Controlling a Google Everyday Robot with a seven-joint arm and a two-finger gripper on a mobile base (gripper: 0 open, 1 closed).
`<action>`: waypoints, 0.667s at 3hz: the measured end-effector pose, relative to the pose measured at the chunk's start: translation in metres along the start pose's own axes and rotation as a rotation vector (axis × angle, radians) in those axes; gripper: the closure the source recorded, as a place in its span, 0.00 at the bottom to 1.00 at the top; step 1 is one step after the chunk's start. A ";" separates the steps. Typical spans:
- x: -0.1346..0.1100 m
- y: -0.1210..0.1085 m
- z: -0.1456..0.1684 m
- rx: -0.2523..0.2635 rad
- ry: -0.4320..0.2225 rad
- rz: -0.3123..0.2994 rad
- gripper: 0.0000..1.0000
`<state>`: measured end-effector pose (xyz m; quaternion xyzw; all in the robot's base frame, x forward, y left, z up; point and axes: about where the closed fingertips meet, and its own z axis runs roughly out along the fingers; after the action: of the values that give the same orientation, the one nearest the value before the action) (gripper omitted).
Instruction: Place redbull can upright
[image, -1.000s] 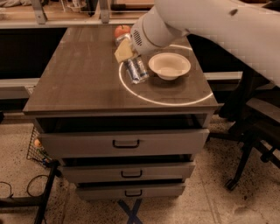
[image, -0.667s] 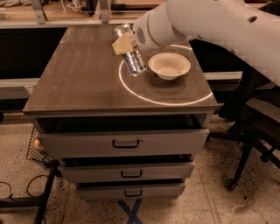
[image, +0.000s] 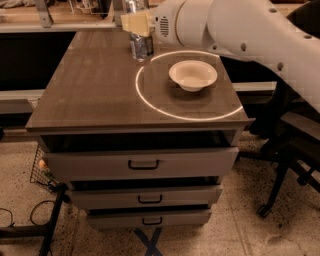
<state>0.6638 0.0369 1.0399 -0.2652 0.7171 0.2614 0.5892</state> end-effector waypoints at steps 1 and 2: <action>-0.011 0.009 0.017 -0.079 -0.118 0.012 1.00; -0.019 0.039 0.035 -0.144 -0.152 -0.011 1.00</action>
Offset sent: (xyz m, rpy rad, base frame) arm 0.0072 0.0710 0.0103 0.1005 -0.1227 0.1537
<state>0.6643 0.0905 1.0550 -0.2901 0.6480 0.3286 0.6228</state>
